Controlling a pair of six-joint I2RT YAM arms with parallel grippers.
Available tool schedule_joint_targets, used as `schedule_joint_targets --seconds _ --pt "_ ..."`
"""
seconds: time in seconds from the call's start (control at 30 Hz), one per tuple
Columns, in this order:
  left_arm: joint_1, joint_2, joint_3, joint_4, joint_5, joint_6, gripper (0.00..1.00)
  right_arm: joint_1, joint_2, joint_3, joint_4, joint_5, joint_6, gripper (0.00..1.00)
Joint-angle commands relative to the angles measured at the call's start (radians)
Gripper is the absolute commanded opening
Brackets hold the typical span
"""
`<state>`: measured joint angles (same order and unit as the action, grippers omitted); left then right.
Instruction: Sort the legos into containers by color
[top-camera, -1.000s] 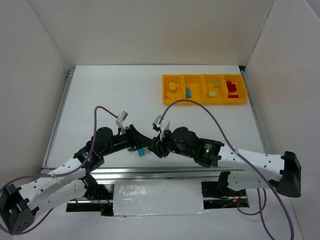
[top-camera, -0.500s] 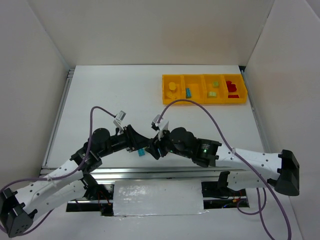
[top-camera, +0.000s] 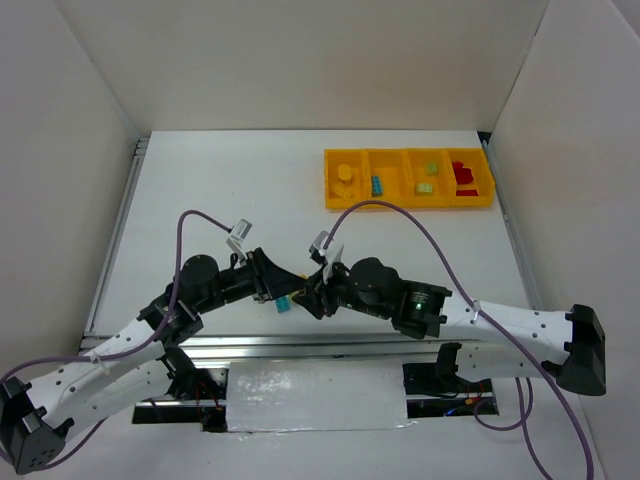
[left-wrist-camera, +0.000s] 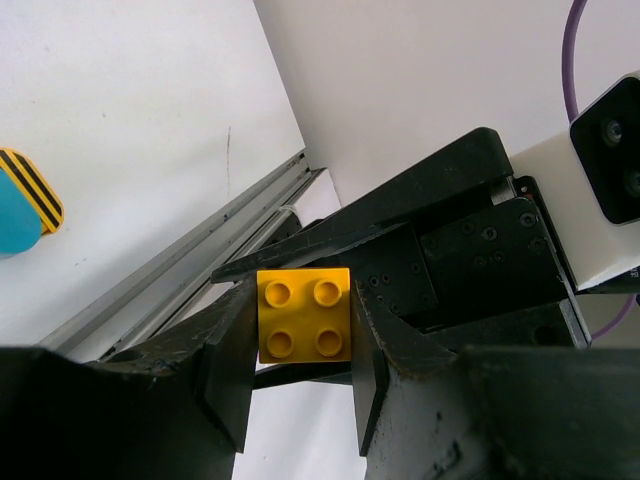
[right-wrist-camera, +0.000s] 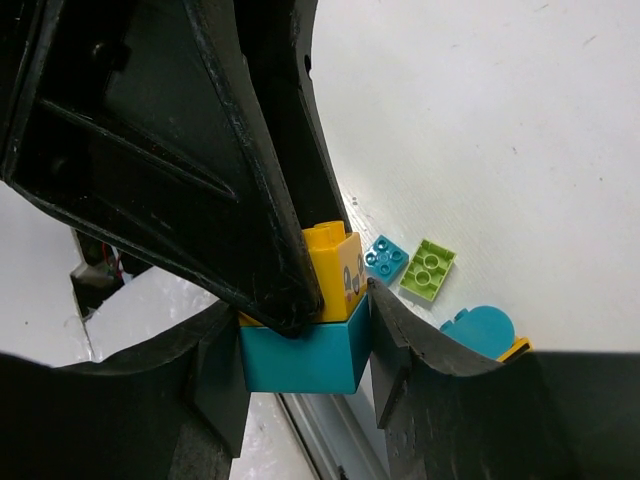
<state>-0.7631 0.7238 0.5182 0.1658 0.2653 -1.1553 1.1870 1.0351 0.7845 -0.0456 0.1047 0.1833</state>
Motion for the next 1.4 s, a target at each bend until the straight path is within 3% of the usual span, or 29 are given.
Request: schedule_joint_targets --seconds 0.0,0.1,0.43,0.73,0.9,0.93,1.03,1.1,1.2,1.37 --pt "-0.004 -0.007 0.039 0.009 0.011 0.035 0.0 -0.009 -0.029 0.002 0.009 0.039 -0.005 0.13" --pt "-0.004 -0.007 0.054 -0.014 -0.012 0.046 0.0 -0.009 -0.03 -0.01 0.012 0.032 -0.007 0.0" --pt "-0.001 0.019 0.232 -0.219 -0.112 0.172 0.0 -0.01 -0.093 -0.071 -0.023 0.058 -0.019 0.0" --pt "0.019 0.089 0.304 -0.249 -0.129 0.221 0.0 -0.027 -0.171 -0.117 -0.056 0.194 0.028 0.0" --pt "0.025 0.329 0.428 -0.221 -0.261 0.406 0.0 -0.027 -0.233 -0.087 -0.128 0.456 0.175 0.0" --pt "0.025 0.383 0.462 -0.213 -0.321 0.436 0.0 -0.029 -0.236 -0.07 -0.217 0.603 0.293 0.0" --pt "0.025 0.595 0.613 -0.18 -0.412 0.545 0.0 -0.038 -0.25 0.013 -0.464 0.774 0.549 0.0" --pt "0.036 0.758 0.736 -0.132 -0.426 0.615 0.0 -0.038 -0.254 0.074 -0.638 0.812 0.701 0.0" --pt "0.065 1.009 0.951 -0.138 -0.422 0.66 0.0 -0.041 -0.288 0.124 -0.75 0.837 0.786 0.0" --pt "0.103 1.43 1.409 -0.251 -0.425 0.712 0.0 -0.047 -0.427 0.092 -0.705 0.724 0.723 0.0"
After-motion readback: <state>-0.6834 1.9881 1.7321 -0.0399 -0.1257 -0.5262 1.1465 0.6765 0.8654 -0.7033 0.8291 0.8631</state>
